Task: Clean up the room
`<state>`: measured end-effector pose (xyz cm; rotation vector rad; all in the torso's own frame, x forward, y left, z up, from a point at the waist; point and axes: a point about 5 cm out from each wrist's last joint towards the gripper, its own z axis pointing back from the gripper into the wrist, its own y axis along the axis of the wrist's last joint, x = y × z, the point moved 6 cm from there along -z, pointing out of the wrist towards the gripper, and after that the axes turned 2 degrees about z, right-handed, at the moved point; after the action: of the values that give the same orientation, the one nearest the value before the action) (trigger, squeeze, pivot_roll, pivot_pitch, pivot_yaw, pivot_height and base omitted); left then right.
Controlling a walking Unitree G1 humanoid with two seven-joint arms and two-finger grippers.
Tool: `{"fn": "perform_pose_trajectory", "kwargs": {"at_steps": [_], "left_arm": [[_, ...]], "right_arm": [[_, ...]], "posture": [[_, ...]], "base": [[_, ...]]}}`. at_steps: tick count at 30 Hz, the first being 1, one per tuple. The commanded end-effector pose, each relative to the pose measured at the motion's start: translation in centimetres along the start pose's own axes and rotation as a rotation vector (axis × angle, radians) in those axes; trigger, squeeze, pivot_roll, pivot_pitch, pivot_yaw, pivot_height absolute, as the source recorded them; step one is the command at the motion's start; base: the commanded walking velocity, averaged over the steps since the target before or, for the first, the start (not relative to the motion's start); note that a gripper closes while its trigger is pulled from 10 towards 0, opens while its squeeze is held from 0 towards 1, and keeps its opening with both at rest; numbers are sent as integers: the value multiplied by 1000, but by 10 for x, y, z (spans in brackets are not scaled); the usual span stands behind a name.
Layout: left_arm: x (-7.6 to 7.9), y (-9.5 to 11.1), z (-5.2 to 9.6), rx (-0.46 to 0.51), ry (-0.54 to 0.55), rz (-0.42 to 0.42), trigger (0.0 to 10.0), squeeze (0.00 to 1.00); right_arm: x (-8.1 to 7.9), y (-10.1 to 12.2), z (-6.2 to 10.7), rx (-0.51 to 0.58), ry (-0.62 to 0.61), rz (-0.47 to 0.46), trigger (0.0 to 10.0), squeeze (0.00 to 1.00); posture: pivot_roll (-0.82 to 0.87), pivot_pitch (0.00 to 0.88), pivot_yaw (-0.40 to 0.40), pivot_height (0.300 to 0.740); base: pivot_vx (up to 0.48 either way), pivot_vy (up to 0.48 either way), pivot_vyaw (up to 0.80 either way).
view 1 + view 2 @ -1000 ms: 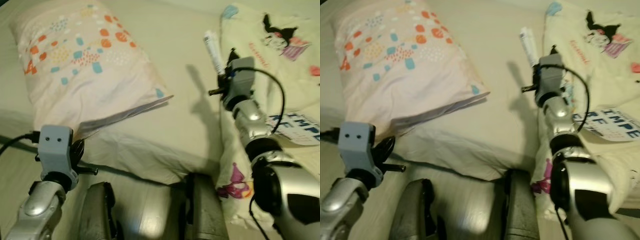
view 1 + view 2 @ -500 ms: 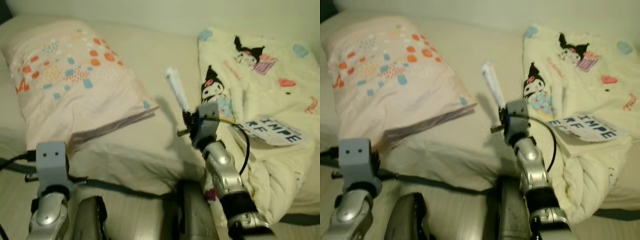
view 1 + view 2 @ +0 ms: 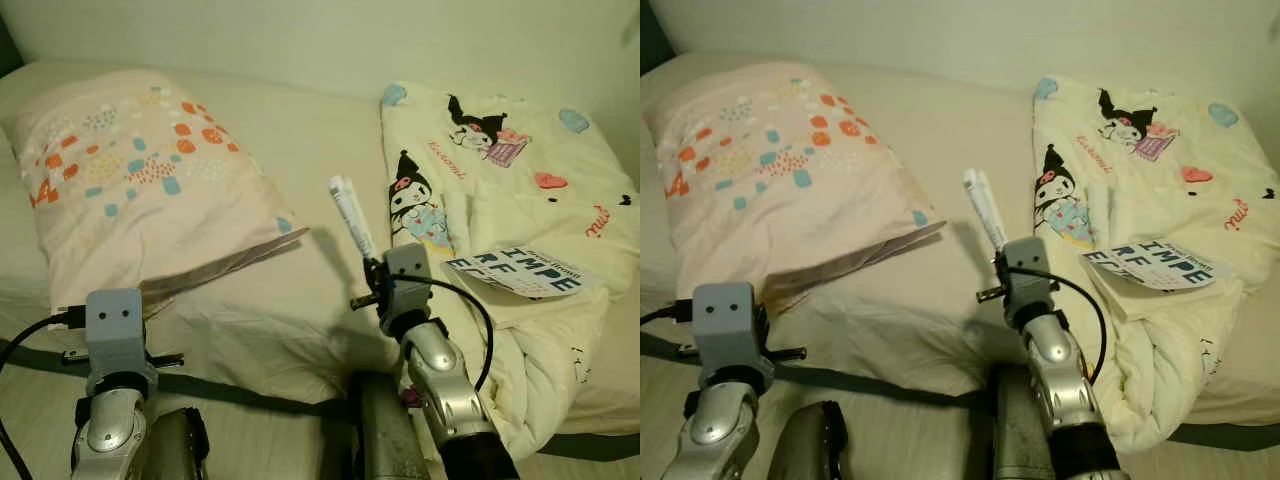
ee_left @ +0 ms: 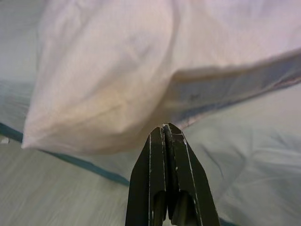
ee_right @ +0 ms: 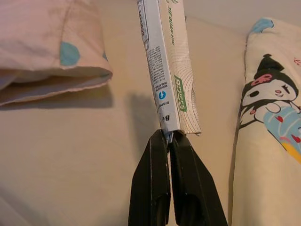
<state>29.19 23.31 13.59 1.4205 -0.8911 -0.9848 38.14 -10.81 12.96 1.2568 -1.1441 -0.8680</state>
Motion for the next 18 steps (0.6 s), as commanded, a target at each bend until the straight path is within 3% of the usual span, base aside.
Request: {"fn": "perform_pose_trajectory", "kwargs": {"at_steps": [1,11,18], "left_arm": [[2,-6,2,-10,-4,-7,10000,0],[5,-9,5,3,-16,1,10000,0],[15,-11,6,9,-61,-17,10000,0]], "right_arm": [[0,-5,4,-23,-13,-27,10000,0],[1,-8,7,-37,-35,-48,10000,0],[-1,-12,11,-64,-41,-63,10000,0]], "posture": [[-13,134,-97,561],[-16,114,-97,586],[-8,108,-92,611]], "base": [[0,0,0],[0,0,0],[0,0,0]]}}
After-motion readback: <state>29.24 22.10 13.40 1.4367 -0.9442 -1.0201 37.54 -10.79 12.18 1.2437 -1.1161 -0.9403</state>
